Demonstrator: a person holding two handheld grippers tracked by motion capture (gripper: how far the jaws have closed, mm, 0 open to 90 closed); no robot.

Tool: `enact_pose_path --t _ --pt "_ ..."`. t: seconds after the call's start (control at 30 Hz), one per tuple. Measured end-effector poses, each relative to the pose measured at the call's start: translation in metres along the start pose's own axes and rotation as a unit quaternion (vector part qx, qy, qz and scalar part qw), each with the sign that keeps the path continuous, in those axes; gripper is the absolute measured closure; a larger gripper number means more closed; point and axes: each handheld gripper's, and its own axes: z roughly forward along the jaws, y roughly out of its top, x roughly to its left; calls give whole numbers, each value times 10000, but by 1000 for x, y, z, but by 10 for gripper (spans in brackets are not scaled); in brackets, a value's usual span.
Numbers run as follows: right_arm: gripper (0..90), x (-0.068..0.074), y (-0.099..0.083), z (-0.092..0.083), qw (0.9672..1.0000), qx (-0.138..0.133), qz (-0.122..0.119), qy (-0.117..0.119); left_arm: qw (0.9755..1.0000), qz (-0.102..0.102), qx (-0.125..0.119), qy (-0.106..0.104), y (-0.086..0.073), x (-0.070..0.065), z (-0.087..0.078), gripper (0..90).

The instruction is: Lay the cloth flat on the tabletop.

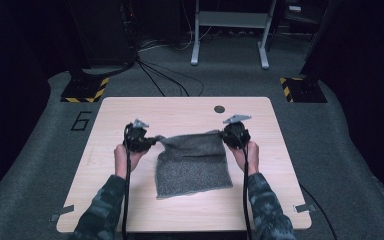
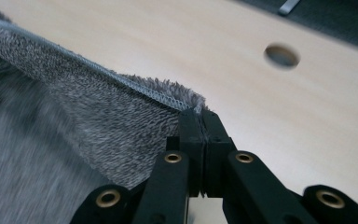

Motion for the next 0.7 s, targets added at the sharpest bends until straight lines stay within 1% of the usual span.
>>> enact_pose_path --t 0.03,0.07,0.1,0.13,0.17,0.2,0.23,0.27,0.3,0.33,0.37,0.43,0.47,0.5,0.53,0.57,0.67,0.7 --pt "895 -2 9 2 10000 -11 -4 -48 9999 16 -35 144 17 5 -3 862" --pt "895 -5 26 2 9998 -79 -124 -162 9997 28 -121 194 31 8 -9 862" --pt "895 -6 40 -1 9994 -95 -208 -267 9991 99 -250 322 46 9 -19 862" --pt "895 -7 53 -7 9985 -216 -343 -357 9981 158 -428 414 59 9 -31 862" --pt "894 -8 67 -16 9976 -365 -405 -426 9964 224 -657 491 70 7 -44 862" --pt "895 -8 79 -27 9961 -536 -501 -486 9941 343 -839 598 80 3 -58 862" --pt "894 -7 89 -39 9943 -743 -551 -524 9917 444 -997 679 86 -1 -72 862" --pt "894 -6 97 -52 9925 -915 -609 -532 9897 562 -1126 685 89 -5 -84 862" --pt "894 -4 102 -64 9905 -1065 -672 -548 9874 685 -1216 742 90 -9 -94 862" --pt "894 0 103 -75 9889 -1183 -714 -547 9860 786 -1245 779 87 -13 -101 862" --pt "893 2 101 -85 9876 -1277 -749 -520 9853 839 -1285 754 81 -15 -105 862" --pt "893 8 89 -97 9865 -1380 -783 -413 9855 866 -1290 687 61 -19 -104 861" --pt "892 11 79 -98 9869 -1348 -802 -368 9865 824 -1267 624 48 -20 -100 861" --pt "892 15 67 -98 9875 -1287 -848 -331 9882 742 -1239 502 35 -22 -94 860" --pt "891 18 53 -97 9879 -1241 -878 -301 9903 695 -1144 361 21 -24 -87 859" --pt "891 22 38 -93 9888 -1124 -936 -308 9921 676 -1025 273 6 -26 -79 859" --pt "890 30 -7 -78 9926 -700 -988 -75 9960 527 -721 10 -35 -37 -55 858" --pt "890 34 -21 -73 9931 -524 -1046 -48 9971 509 -556 -84 -47 -41 -48 857"
